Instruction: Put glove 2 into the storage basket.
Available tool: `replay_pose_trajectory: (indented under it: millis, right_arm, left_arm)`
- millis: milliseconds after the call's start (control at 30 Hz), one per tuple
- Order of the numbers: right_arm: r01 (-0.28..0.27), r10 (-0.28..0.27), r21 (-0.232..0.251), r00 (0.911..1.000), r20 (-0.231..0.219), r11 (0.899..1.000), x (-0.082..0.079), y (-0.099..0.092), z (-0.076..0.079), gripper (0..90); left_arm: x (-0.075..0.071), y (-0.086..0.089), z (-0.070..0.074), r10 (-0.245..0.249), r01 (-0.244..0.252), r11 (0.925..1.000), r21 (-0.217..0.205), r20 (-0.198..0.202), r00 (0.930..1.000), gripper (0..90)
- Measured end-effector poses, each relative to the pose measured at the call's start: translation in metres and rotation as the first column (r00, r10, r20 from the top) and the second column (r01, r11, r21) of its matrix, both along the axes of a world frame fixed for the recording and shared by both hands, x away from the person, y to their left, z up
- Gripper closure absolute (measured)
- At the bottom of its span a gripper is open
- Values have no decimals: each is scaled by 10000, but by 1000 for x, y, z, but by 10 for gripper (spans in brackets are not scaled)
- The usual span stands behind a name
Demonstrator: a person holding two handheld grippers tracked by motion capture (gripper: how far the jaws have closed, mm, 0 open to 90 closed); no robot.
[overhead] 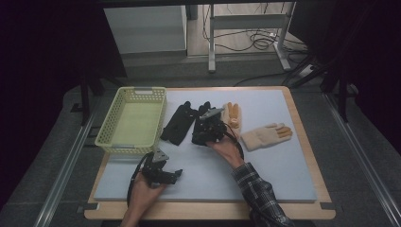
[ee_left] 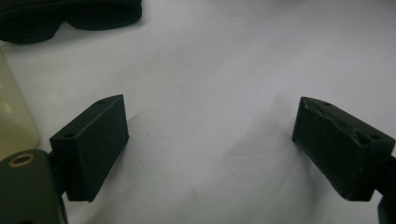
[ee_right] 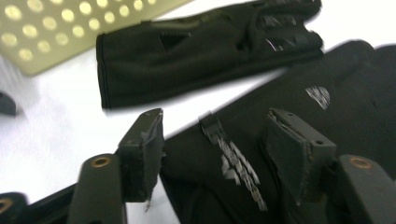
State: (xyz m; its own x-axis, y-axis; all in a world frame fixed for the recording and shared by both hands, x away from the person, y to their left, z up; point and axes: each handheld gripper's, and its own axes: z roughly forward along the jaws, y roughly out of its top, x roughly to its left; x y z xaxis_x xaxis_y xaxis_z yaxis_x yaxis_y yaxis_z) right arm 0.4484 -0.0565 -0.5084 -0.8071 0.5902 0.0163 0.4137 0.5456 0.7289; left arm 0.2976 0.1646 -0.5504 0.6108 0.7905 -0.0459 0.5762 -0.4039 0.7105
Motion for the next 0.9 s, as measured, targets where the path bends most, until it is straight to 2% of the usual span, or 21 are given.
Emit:
replay_pose_trajectory:
  millis: [167, 267, 567, 667, 733, 867, 900]
  right_arm:
    - [-35, 36, -51, 9999, 148, 10000, 11, 20, -1, 453]
    - [-53, 57, -191, 9998, 211, 9998, 17, 31, -2, 456]
    - [267, -257, -378, 9993, 263, 9989, 39, 58, -13, 340]
    - [350, -332, -804, 9992, 228, 9961, 44, 64, -20, 346]
    - [377, -360, -962, 9992, 191, 9947, 46, 66, -24, 401]
    - [603, -584, -909, 9980, 235, 9940, 45, 64, -23, 619]
    - [603, -584, -909, 9980, 235, 9940, 45, 64, -23, 619]
  left_arm:
    - [0, 0, 0, 23, -23, 10000, -40, 6, 10000, 109]
    - [0, 0, 0, 2, -2, 10000, -13, 11, 10000, 110]
    - [0, 0, 0, 7, -7, 10000, -28, -1, 10000, 109]
    - [0, 0, 0, 7, -7, 10000, -27, -3, 10000, 109]
    - [0, 0, 0, 9, -9, 10000, -32, -3, 10000, 109]
    - [0, 0, 0, 12, -12, 10000, -31, 11, 10000, 109]
    - [0, 0, 0, 12, -12, 10000, -31, 11, 10000, 109]
